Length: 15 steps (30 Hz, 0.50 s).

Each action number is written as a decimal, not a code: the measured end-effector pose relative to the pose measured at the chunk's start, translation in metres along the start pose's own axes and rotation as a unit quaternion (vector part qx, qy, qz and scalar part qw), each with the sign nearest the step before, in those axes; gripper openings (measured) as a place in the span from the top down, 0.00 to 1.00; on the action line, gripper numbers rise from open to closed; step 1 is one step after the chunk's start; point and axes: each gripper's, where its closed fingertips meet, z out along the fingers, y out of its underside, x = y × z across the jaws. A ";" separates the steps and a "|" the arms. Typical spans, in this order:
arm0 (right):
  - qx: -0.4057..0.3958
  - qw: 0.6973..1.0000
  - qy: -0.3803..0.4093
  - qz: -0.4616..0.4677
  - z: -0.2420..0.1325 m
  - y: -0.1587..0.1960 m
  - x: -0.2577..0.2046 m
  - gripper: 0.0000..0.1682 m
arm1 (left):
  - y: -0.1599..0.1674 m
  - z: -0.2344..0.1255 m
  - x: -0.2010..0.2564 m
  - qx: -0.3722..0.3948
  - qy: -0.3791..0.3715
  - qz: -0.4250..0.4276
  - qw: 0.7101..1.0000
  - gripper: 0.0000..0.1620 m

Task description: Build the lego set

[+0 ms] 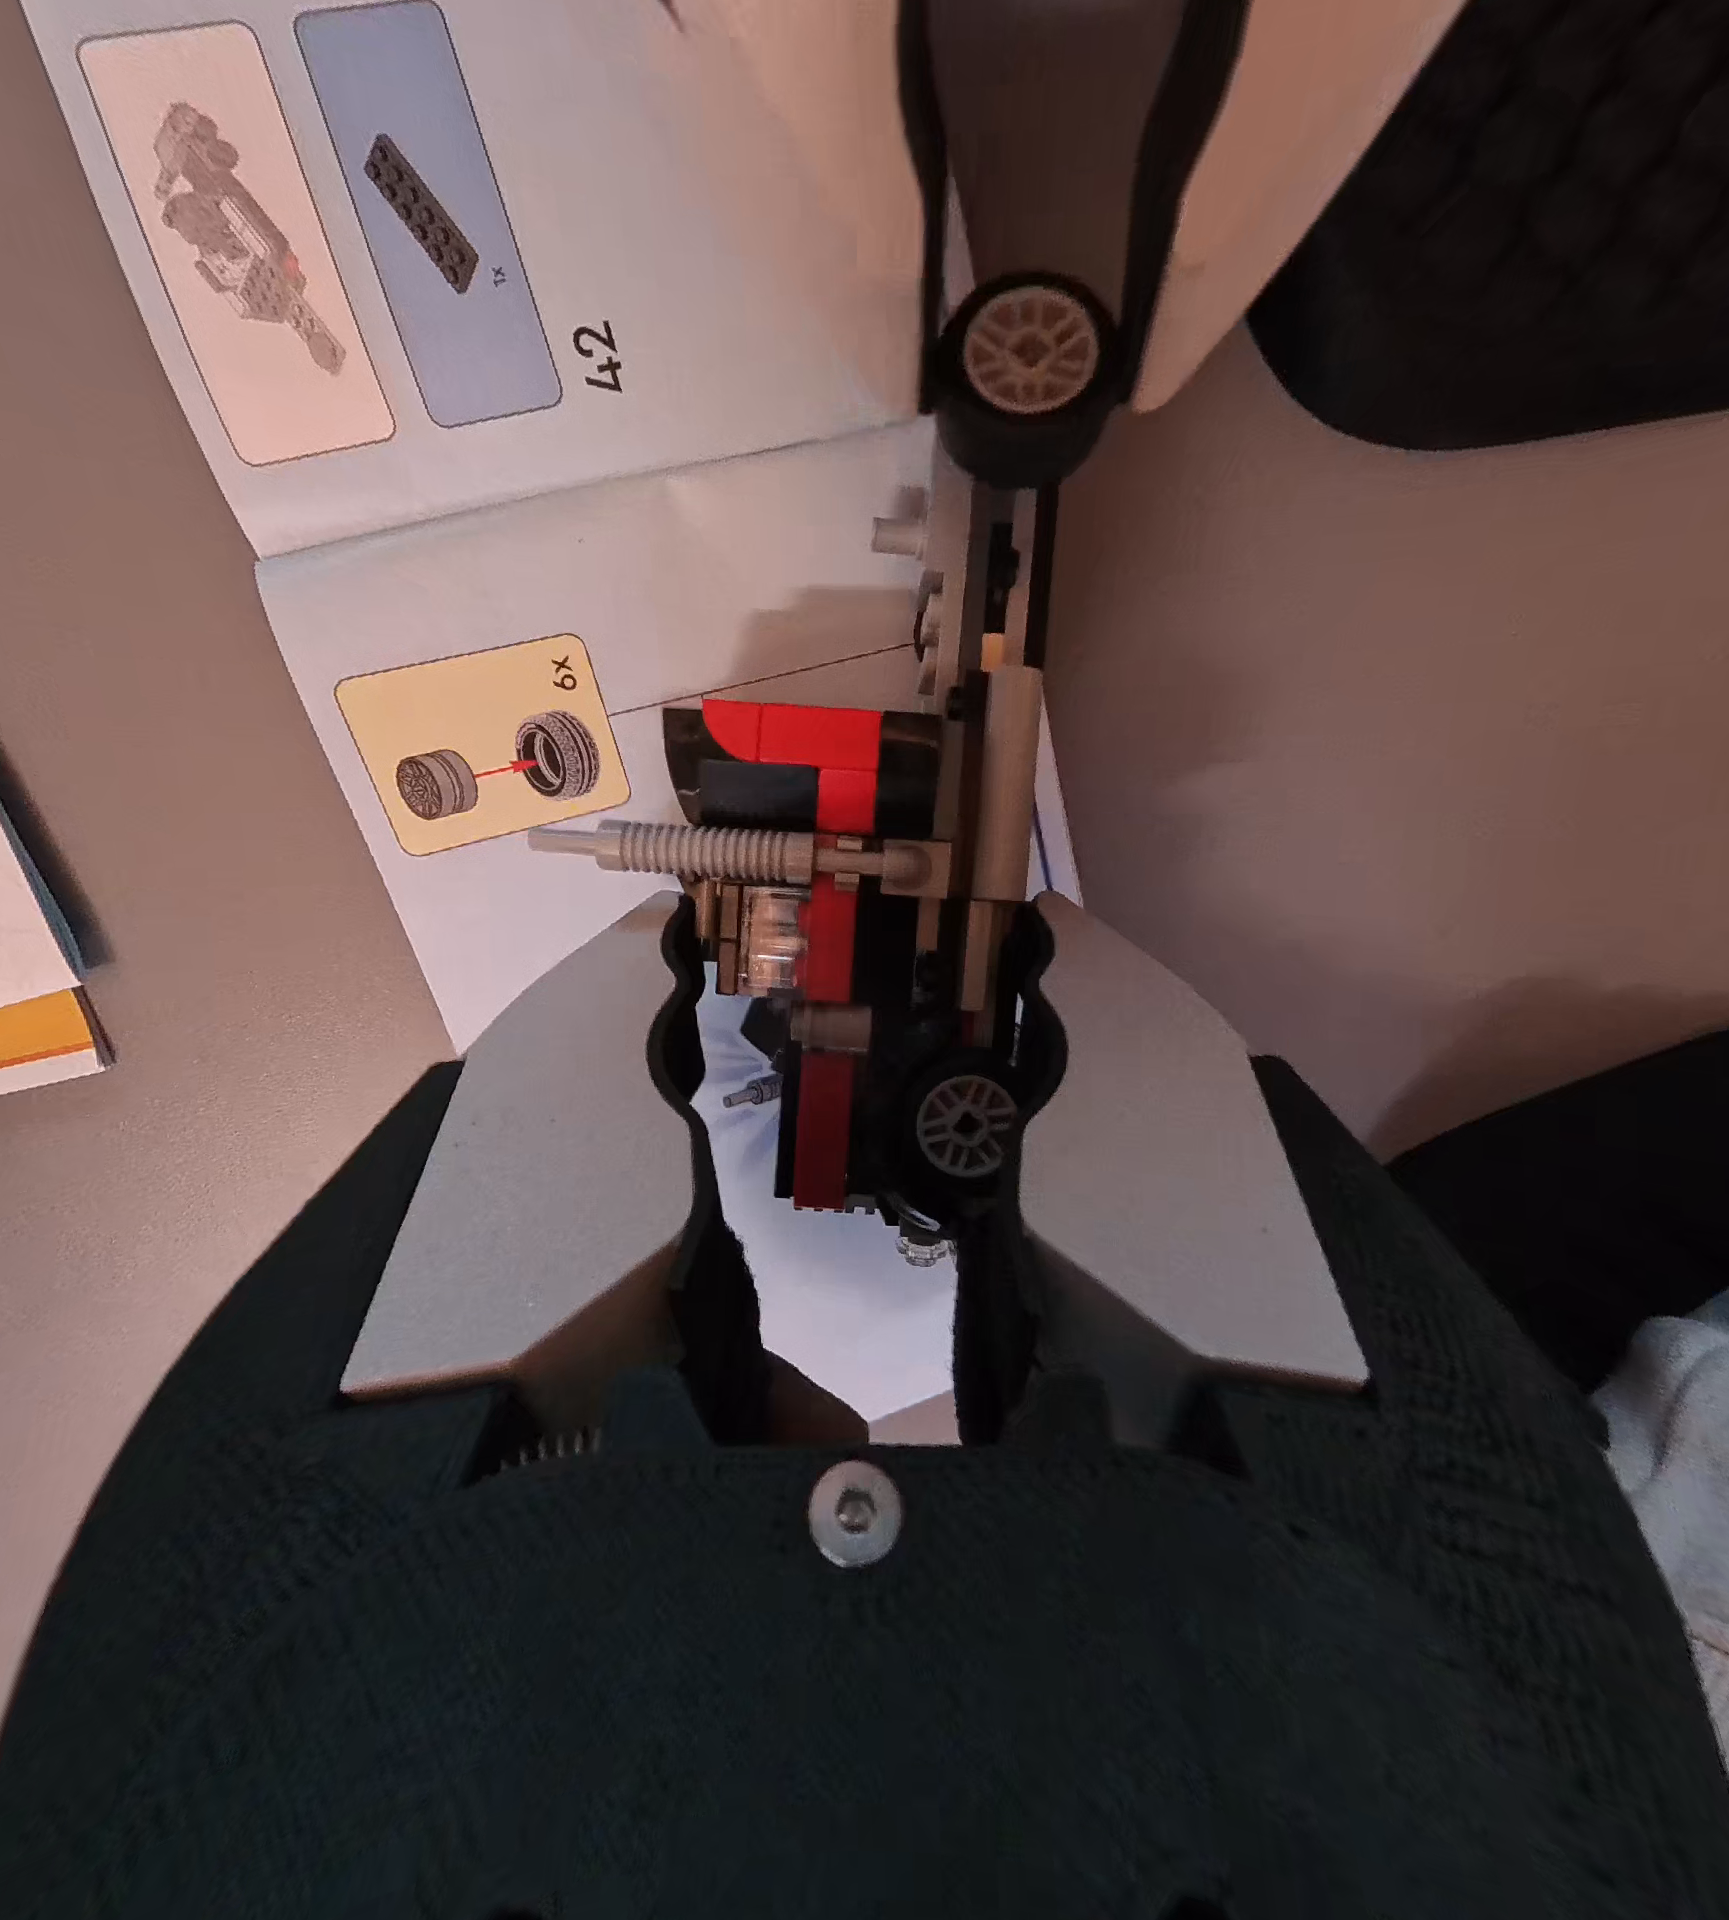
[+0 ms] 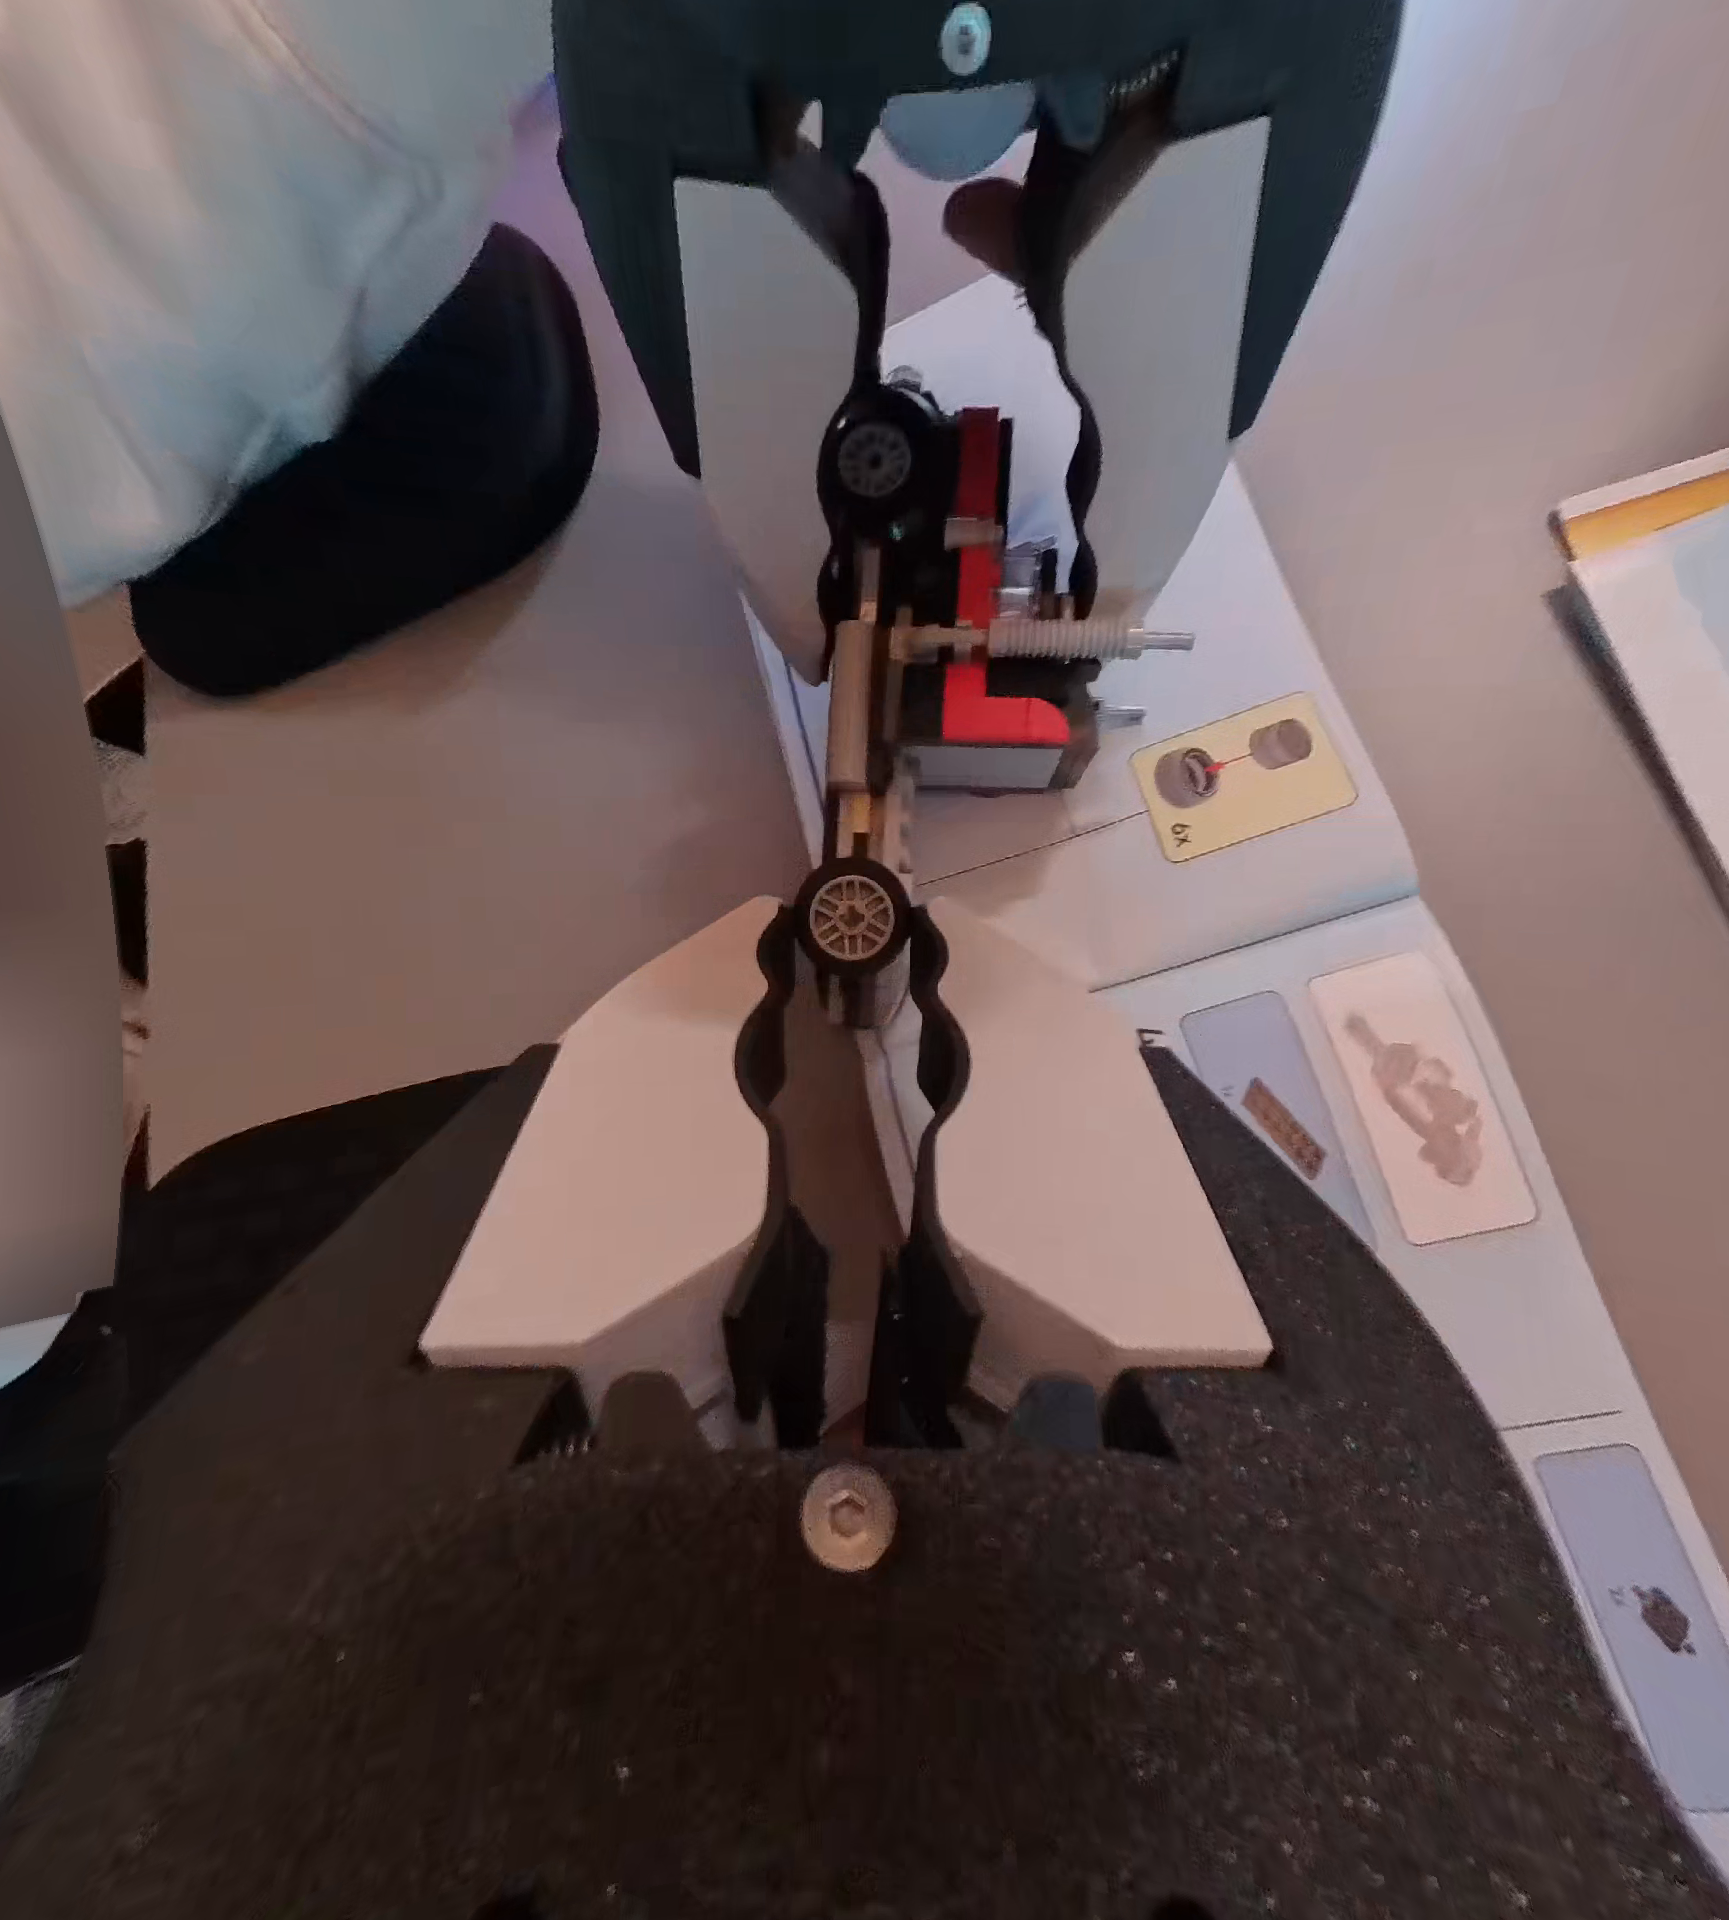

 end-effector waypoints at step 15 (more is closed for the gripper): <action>0.096 0.969 -0.107 0.199 0.003 -0.007 -0.005 0.87 | 0.001 -0.002 0.014 -0.007 0.044 -0.047 0.998 0.64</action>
